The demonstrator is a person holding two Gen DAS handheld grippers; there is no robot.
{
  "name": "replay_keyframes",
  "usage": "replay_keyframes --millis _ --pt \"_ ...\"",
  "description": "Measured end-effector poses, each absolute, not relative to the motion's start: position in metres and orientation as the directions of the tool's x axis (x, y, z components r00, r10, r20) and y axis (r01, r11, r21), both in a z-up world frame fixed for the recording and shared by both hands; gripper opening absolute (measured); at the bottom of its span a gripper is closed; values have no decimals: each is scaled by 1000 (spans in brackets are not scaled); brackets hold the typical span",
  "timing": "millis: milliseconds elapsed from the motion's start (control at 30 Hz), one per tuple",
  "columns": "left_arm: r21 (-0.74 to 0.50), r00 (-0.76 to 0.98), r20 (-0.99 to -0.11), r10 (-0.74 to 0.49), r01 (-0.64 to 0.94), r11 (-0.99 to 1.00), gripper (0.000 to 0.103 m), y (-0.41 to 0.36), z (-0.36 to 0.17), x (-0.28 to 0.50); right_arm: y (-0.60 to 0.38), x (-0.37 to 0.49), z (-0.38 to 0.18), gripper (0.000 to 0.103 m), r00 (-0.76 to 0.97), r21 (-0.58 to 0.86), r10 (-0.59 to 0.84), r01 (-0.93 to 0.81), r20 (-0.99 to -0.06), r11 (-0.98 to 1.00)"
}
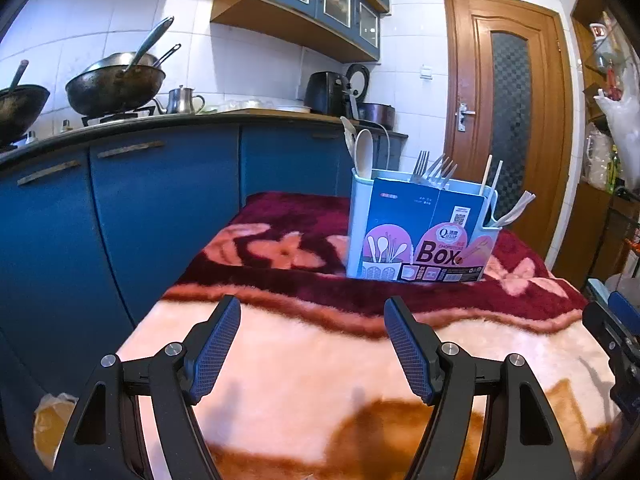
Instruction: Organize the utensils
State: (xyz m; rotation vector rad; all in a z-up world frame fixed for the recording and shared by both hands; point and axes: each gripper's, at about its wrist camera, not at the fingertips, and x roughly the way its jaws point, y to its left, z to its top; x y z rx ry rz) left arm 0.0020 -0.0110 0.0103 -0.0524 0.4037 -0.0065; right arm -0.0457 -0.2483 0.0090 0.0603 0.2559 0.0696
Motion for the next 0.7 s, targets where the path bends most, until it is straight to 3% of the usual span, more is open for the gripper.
replay_keyframes --millis 700 --pt "-30 924 -381 13 -26 999 76 -14 7 0 -252 -47 6 87 965 82 83 -65 -250 995"
